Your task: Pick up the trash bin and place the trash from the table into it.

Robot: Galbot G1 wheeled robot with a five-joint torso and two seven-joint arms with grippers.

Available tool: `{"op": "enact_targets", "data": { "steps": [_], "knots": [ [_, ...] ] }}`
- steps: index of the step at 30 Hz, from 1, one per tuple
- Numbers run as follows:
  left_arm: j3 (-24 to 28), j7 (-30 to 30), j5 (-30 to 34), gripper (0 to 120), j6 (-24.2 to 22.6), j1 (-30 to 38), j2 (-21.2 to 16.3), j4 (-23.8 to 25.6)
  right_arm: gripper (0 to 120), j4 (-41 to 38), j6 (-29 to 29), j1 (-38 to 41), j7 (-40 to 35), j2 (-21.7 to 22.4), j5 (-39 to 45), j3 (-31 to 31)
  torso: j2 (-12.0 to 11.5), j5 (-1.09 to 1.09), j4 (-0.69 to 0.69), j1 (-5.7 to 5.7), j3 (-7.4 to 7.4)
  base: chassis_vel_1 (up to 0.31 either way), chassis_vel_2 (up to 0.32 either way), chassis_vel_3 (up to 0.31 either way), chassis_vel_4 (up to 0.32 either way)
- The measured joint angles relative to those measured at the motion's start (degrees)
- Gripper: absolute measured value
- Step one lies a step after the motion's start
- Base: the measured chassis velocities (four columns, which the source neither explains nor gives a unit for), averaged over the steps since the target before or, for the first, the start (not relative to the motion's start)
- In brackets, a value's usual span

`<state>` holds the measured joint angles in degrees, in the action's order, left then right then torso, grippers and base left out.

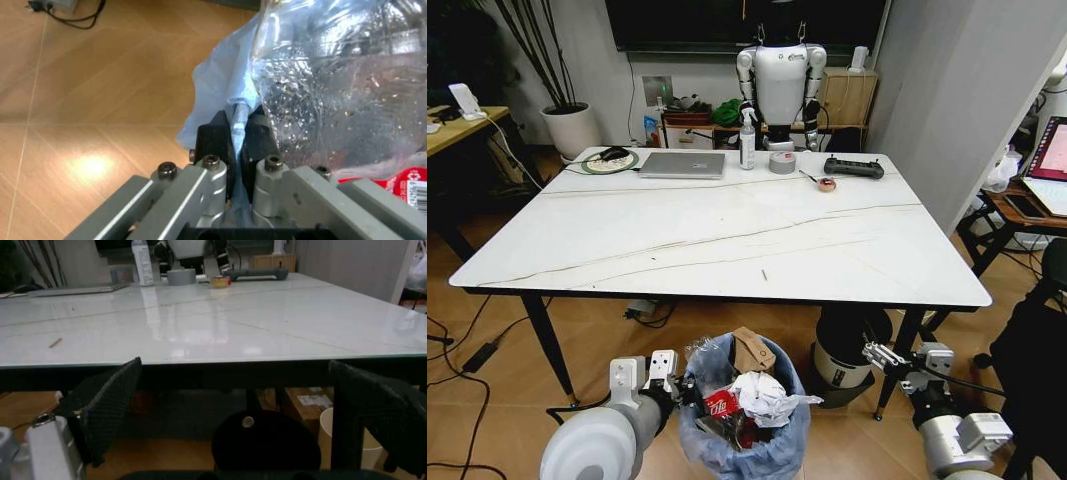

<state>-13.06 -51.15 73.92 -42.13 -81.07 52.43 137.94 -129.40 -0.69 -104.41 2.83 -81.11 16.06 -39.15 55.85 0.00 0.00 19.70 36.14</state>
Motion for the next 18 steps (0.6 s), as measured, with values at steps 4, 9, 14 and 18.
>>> {"op": "enact_targets", "data": {
  "steps": [4, 9, 14, 18],
  "knots": [
    [0.0, 0.1, -0.2, 0, 0.0, 0.1, -0.1, 0.0, 100, -0.1, -1.2, -1.2, 0.1, -0.6, 0.6, -0.4, -0.9, 0.00, 0.00, -0.41, -0.53, 0.000, 0.000, 0.000, 0.000],
    [-0.5, 0.7, -0.8, 0, 0.0, -0.4, -0.4, -0.1, 100, -1.7, -1.6, -3.8, 0.1, -1.6, 1.1, -0.1, -2.3, 0.00, 0.00, -1.00, -1.26, 0.000, 0.000, 0.000, 0.000],
    [-1.0, 0.9, -1.0, 0, 0.0, -0.5, -0.4, 0.1, 100, -4.0, -1.6, -6.2, -0.6, -2.5, -0.3, 0.0, -3.7, -0.01, 0.00, -1.60, -2.08, 0.000, 0.000, 0.000, 0.000],
    [-1.0, 1.0, -1.1, 0, 0.0, -0.7, -0.3, 0.1, 100, -4.4, -1.6, -6.4, -1.2, -2.8, -1.3, -0.2, -4.7, -0.01, 0.00, -2.04, -2.64, 0.000, 0.000, 0.000, 0.000]
  ]
}}
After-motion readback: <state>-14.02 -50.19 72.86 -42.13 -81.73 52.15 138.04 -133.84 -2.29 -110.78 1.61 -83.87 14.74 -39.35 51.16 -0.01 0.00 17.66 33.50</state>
